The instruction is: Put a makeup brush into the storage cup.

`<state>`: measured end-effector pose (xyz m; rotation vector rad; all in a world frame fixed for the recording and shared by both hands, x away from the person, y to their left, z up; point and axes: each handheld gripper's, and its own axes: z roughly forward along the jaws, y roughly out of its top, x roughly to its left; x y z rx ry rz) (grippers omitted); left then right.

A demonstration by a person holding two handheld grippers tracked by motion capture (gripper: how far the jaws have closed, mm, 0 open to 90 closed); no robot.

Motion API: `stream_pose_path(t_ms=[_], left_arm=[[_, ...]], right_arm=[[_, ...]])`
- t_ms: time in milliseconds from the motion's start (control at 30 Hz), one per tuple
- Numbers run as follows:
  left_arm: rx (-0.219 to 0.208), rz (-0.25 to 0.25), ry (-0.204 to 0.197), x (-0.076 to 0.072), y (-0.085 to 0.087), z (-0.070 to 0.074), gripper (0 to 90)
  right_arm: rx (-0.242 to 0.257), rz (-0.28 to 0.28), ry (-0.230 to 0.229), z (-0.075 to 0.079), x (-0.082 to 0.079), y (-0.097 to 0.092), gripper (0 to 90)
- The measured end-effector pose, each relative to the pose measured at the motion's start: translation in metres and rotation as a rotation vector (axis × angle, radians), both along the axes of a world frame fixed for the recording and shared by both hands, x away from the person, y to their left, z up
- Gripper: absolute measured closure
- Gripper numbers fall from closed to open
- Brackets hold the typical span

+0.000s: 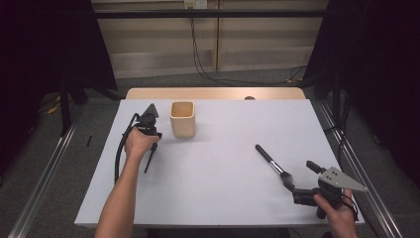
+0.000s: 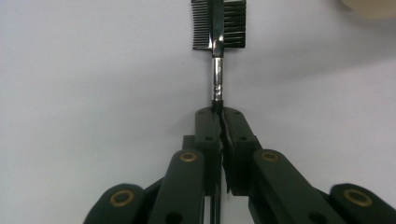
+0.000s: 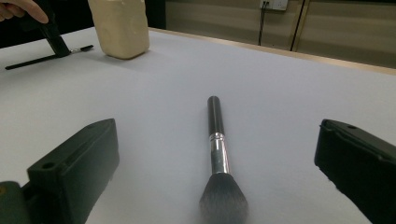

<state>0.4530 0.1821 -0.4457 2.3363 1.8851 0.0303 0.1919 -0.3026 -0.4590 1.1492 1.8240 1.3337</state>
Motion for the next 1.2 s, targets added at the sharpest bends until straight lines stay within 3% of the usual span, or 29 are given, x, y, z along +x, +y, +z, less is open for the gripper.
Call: stream_pose_path(t_ms=[167,433,500,567,600,967,1100,1200], left_arm=[[-0.057,-0.001,-0.027,-0.003,0.008,0.000,86.1],[-0.099,0.000,-0.111,-0.007,0.011,0.009,86.2],[-0.100,-0.013,-0.115,-0.008,0.013,0.013,86.3],[-0.095,-0.030,-0.158,-0.009,0.012,0.014,86.3],[-0.093,-0.031,-0.158,-0.009,0.013,0.015,86.4],[-0.179,-0.045,-0.305,-0.019,0.023,0.028,86.4],[-0.192,-0.061,-0.337,-0.023,0.026,0.031,86.4],[-0.225,-0.065,-0.371,-0.026,0.028,0.032,86.4]], right_arm=[[-0.002,0.001,-0.001,0.000,0.000,0.001,0.0],[0.002,-0.001,0.001,0.000,0.001,0.001,0.0],[0.000,0.001,-0.001,0.000,0.001,0.001,0.0],[0.001,0.000,-0.001,0.000,0.001,0.001,0.0],[0.002,0.001,-0.001,0.000,0.001,0.001,0.0],[0.005,-0.002,-0.002,0.000,0.001,0.001,0.0],[0.004,-0.005,-0.001,0.000,0.001,0.001,0.0],[0.005,-0.006,0.000,0.000,0.001,0.001,0.0]])
